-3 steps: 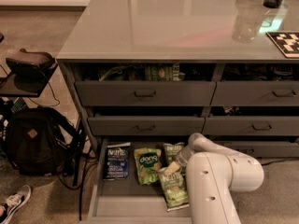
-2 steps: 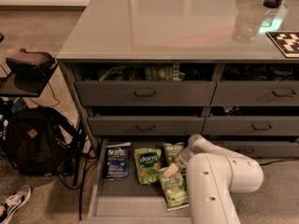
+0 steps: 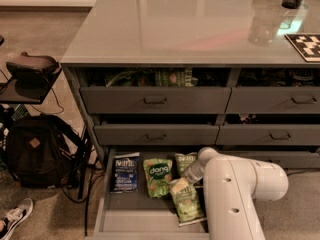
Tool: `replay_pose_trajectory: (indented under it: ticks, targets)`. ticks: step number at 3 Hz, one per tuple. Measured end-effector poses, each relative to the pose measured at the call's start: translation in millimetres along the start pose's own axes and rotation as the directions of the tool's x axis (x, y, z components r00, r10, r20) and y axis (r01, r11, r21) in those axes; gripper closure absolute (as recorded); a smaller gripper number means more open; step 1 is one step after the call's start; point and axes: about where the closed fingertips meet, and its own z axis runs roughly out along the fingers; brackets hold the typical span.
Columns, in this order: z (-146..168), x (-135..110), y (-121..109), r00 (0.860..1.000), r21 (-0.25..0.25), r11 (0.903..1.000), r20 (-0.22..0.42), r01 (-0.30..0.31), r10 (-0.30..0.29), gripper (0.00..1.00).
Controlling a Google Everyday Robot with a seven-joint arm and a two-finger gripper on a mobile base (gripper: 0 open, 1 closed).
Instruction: Pick green jalapeno chip bag from bottom drawer and place on counter
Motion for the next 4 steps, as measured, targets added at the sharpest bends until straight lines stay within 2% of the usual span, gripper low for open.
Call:
replay_pose_trajectory:
  ticks: [1, 2, 3, 4]
  targets:
    - [2, 7, 10, 1.0, 0.01, 0.9999, -0.005, -0.011, 0.011, 0.0]
    - [12, 26, 9, 0.999, -0.011, 0.9988, -0.01, -0.048, 0.048, 0.0]
    - [13, 25, 8, 0.999, -0.011, 0.9988, -0.008, -0.048, 0.048, 0.0]
    - [13, 25, 8, 0.999, -0.011, 0.9988, -0.008, -0.048, 0.048, 0.19]
